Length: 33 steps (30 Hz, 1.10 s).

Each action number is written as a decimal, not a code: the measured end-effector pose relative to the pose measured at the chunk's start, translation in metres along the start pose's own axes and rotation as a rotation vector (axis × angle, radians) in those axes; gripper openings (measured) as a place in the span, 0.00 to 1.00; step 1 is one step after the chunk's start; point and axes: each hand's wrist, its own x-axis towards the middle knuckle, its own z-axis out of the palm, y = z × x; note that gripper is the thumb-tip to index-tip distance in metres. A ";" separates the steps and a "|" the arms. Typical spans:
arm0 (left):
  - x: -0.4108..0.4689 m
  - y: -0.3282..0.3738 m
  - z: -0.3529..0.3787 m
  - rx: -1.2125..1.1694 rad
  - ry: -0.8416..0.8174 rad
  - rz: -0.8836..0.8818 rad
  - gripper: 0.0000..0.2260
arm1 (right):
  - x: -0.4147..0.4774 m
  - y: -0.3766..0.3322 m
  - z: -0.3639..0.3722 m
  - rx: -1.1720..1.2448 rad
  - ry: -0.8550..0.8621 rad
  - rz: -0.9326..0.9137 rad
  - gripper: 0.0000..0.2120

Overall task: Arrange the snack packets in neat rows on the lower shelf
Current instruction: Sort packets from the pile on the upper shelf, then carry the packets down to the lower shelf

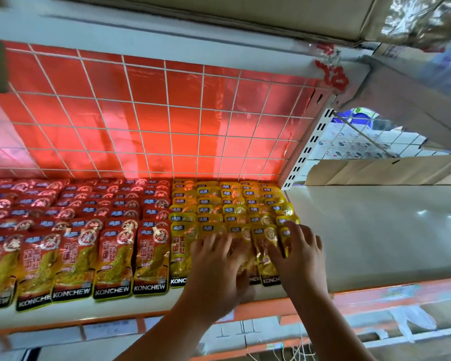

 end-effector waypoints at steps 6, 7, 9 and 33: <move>-0.037 -0.046 -0.024 -0.027 0.024 -0.047 0.23 | -0.027 -0.064 0.024 0.065 -0.007 -0.186 0.22; -0.044 -0.056 -0.029 -0.026 0.034 -0.063 0.23 | -0.032 -0.076 0.030 0.082 -0.026 -0.216 0.22; -0.058 -0.072 -0.035 -0.002 0.046 -0.092 0.24 | -0.040 -0.094 0.041 0.110 -0.062 -0.273 0.22; -0.161 -0.252 -0.108 0.073 0.185 -0.091 0.19 | -0.102 -0.240 0.100 0.094 -0.047 -0.347 0.18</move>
